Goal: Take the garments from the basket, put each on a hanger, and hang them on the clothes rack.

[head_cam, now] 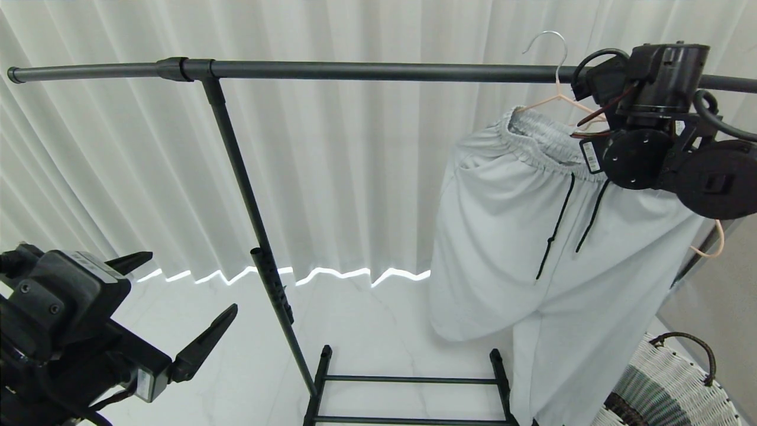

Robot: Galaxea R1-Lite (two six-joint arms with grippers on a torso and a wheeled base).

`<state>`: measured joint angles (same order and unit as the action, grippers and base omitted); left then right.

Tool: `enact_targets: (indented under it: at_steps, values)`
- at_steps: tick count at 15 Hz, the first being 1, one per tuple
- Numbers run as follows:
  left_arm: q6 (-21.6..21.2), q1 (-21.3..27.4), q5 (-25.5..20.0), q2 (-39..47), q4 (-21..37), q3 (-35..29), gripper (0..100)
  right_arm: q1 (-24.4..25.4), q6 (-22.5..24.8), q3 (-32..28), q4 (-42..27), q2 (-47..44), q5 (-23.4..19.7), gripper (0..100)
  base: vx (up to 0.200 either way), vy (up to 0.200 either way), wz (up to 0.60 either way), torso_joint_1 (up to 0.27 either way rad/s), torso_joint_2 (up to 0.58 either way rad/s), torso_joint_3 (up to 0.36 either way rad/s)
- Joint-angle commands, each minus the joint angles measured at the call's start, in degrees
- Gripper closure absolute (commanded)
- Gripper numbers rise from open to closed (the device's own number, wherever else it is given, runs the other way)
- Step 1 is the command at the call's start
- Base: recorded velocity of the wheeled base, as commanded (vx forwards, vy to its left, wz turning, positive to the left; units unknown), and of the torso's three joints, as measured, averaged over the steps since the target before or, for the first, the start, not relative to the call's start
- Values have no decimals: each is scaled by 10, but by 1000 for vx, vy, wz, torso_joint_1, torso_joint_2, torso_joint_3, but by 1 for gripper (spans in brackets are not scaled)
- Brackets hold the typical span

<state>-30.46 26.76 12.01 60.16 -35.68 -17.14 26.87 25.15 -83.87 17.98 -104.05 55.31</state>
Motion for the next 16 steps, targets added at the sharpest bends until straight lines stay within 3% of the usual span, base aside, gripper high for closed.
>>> enact_targets:
  at_steps: [1, 8, 12, 13, 16]
  values:
    - [-1, 0, 0, 1, 0, 0, 0, -1, 1, -9, -1, -25, 5, 100, 0, 0, 0, 0, 0, 0]
    - [-2, 0, 0, 1, 0, 0, 0, 4, 1, -12, -1, -43, 8, 100, 0, 0, 0, 0, 0, 0]
    - [-2, 0, 0, 2, 0, -1, 0, 39, 1, -11, -1, -42, 8, 100, 0, 0, 0, 0, 0, 0]
    - [-2, 0, 0, 2, 0, -1, 0, 45, 1, -11, -1, -42, 8, 0, 0, 0, 0, 0, 0, 0]
    - [-2, 0, 0, 2, 0, -1, 0, 98, -8, -9, 3, -41, 3, 0, 0, 0, 0, 0, 0, 0]
